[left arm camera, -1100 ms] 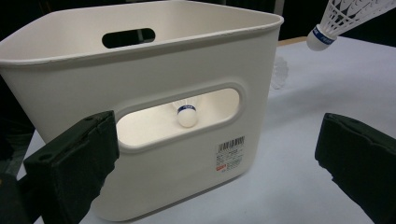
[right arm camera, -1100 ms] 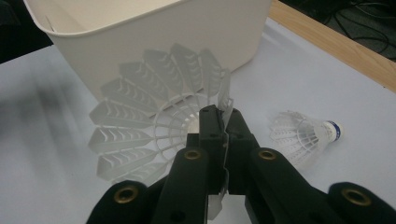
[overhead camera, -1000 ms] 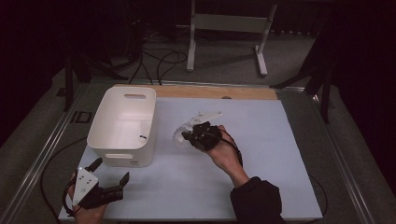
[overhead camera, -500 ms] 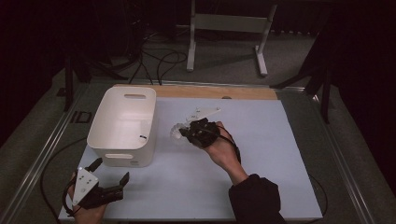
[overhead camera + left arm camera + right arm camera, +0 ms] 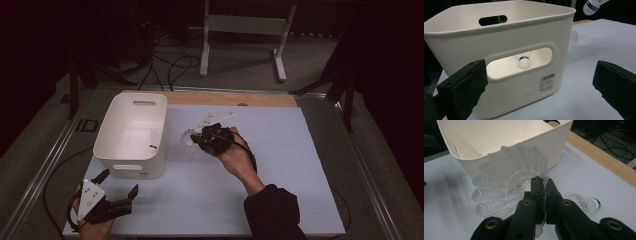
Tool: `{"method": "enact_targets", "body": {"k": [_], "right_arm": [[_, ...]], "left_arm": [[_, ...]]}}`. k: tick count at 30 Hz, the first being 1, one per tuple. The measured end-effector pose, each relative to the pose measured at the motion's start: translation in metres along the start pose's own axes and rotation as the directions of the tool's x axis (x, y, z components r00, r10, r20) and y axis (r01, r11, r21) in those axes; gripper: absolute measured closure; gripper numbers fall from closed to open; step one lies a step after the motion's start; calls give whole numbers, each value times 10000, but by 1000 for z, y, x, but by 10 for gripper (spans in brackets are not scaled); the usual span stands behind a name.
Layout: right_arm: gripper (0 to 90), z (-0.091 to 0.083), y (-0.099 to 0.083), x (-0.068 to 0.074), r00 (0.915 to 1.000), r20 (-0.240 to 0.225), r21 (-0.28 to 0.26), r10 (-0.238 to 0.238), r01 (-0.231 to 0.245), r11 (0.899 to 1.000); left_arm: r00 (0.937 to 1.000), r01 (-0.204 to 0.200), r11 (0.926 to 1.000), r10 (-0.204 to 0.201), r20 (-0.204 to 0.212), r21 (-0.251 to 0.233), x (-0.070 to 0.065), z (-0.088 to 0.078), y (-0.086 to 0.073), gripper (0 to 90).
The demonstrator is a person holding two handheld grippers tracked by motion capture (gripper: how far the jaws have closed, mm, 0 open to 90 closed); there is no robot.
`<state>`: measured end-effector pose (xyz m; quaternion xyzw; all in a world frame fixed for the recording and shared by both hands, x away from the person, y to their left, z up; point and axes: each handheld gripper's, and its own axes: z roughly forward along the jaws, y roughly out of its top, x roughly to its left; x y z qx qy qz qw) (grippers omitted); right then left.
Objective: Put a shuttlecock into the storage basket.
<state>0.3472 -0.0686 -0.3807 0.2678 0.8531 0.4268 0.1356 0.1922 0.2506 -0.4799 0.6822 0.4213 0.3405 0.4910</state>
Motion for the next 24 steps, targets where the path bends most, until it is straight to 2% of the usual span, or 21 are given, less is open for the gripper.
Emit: {"method": "enact_targets", "body": {"k": [24], "right_arm": [[888, 0, 13, -4, 9995, -192, -240, 251, -255, 9994]], "left_arm": [[10000, -5, 10000, 5, -16, 11, 0, 0, 0, 3]]}}
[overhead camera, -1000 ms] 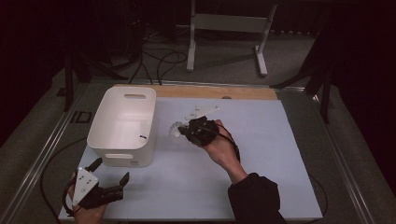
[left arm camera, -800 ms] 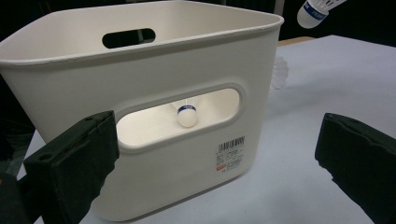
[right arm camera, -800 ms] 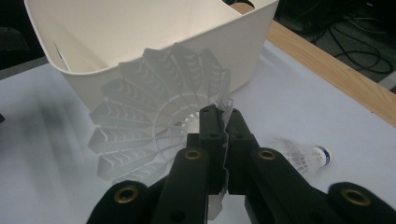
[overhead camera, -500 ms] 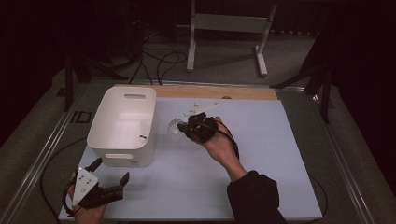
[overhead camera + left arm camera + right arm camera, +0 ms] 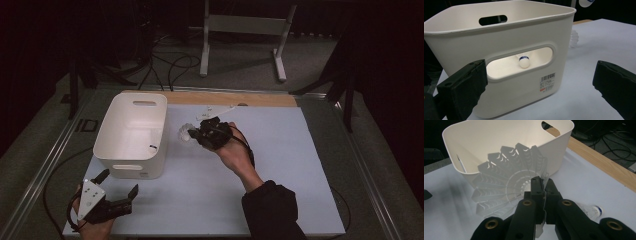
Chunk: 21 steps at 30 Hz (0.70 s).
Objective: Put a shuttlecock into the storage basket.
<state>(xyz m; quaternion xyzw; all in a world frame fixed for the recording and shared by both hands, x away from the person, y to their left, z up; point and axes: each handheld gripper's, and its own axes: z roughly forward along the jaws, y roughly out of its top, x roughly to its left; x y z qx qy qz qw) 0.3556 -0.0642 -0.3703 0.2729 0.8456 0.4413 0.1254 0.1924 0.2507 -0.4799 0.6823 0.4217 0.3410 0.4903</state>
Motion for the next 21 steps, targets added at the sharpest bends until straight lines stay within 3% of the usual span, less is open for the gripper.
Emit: {"method": "enact_targets", "body": {"k": [21], "right_arm": [[888, -2, 9, -6, 9996, -64, -312, 287, -288, 9991]], "left_arm": [[10000, 3, 10000, -3, -13, -9, 0, 0, 0, 3]]}}
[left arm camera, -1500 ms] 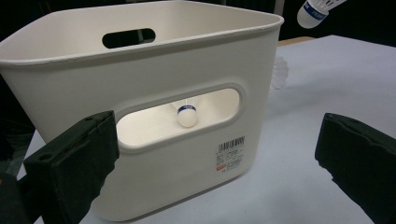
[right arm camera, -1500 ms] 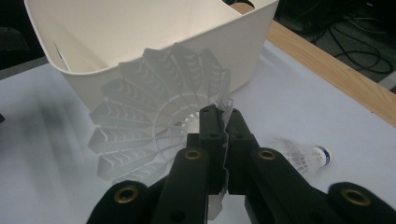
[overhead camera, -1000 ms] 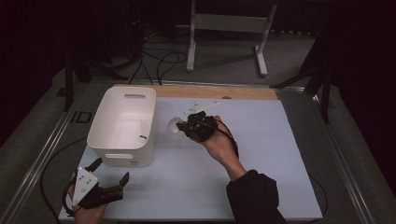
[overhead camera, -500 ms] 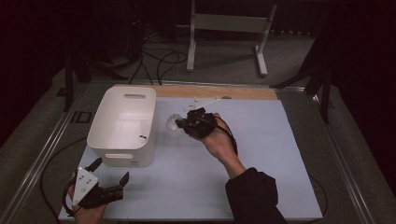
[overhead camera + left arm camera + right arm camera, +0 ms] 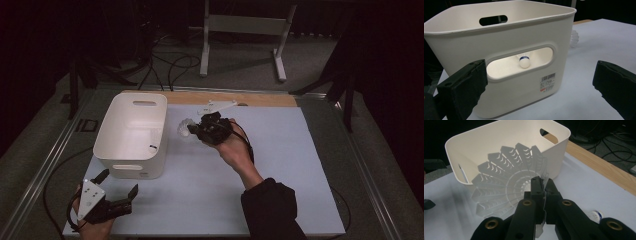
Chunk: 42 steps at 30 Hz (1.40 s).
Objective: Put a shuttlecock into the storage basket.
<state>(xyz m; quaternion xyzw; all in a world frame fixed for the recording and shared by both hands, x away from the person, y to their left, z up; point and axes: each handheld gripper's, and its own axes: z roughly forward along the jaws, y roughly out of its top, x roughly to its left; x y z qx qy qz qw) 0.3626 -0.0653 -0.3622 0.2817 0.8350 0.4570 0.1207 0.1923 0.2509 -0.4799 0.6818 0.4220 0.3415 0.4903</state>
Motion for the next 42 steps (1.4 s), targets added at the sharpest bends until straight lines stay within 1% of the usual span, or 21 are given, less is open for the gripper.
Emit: {"method": "enact_targets", "body": {"k": [5, 17, 26, 29, 32, 42], "right_arm": [[888, -1, 3, 0, 10000, -42, -95, 75, -75, 9999], [888, -2, 12, -3, 10000, 32, -253, 56, -55, 9997], [888, -2, 16, -8, 9997, -34, -366, 253, -254, 9990], [888, -1, 18, -9, 9992, -18, -398, 393, -393, 9984], [888, -1, 20, -10, 9995, -13, -460, 328, -328, 9984], [887, 0, 25, -13, 9993, 73, -522, 378, -373, 9979]], "left_arm": [[10000, 6, 10000, -6, 0, -6, 0, 0, 0, 3], [10000, -2, 10000, 2, 0, -5, 0, 0, 0, 3], [10000, 13, 10000, -13, -10, -12, 0, 0, 0, 3], [10000, 33, 10000, -33, -6, -23, 0, 0, 0, 3], [10000, -1, 10000, 1, -2, 2, 0, 0, 0, 3], [10000, -4, 10000, 4, 2, 7, 0, 0, 0, 3]]}}
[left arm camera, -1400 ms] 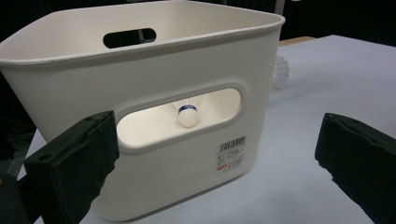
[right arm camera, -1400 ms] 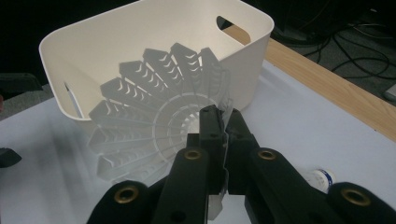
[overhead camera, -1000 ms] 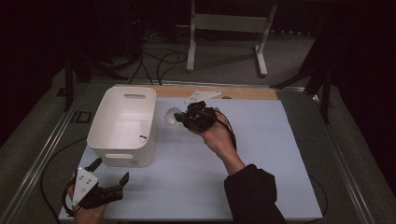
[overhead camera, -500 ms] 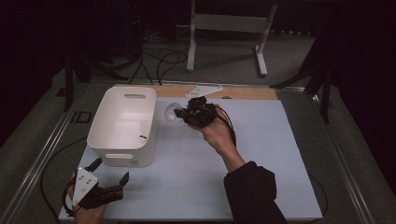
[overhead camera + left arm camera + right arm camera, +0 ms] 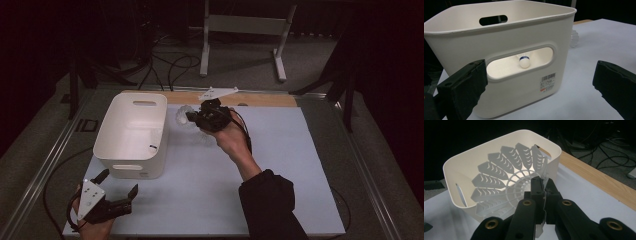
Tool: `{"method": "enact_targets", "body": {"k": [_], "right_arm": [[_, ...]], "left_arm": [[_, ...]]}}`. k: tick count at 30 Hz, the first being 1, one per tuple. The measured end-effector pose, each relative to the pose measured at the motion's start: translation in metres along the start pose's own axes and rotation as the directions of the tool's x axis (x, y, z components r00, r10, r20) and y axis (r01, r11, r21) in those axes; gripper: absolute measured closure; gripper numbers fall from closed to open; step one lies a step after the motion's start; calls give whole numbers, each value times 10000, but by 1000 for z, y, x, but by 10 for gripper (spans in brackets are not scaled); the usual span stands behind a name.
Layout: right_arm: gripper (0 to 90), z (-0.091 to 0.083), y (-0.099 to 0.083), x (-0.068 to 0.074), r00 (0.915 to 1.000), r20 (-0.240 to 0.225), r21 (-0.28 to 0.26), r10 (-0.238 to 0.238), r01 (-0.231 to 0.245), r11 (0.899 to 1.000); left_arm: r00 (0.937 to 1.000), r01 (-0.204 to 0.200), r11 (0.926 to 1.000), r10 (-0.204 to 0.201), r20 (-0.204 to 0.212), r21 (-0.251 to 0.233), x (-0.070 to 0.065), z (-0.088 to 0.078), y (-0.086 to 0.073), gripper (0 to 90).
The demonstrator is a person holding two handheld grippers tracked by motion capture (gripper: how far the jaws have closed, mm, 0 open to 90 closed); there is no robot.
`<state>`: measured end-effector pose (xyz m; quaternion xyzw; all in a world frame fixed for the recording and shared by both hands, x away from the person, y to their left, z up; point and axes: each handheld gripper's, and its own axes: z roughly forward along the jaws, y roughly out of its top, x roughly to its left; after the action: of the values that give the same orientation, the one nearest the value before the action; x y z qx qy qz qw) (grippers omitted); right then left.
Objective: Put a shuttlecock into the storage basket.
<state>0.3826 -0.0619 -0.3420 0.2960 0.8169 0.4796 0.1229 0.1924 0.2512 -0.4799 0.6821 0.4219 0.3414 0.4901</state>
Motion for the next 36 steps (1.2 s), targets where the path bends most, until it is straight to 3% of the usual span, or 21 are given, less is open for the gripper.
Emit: {"method": "enact_targets", "body": {"k": [36], "right_arm": [[887, 15, 20, -2, 9998, -73, -292, 162, -164, 9994]], "left_arm": [[10000, -13, 10000, 13, 0, 5, 0, 0, 0, 3]]}}
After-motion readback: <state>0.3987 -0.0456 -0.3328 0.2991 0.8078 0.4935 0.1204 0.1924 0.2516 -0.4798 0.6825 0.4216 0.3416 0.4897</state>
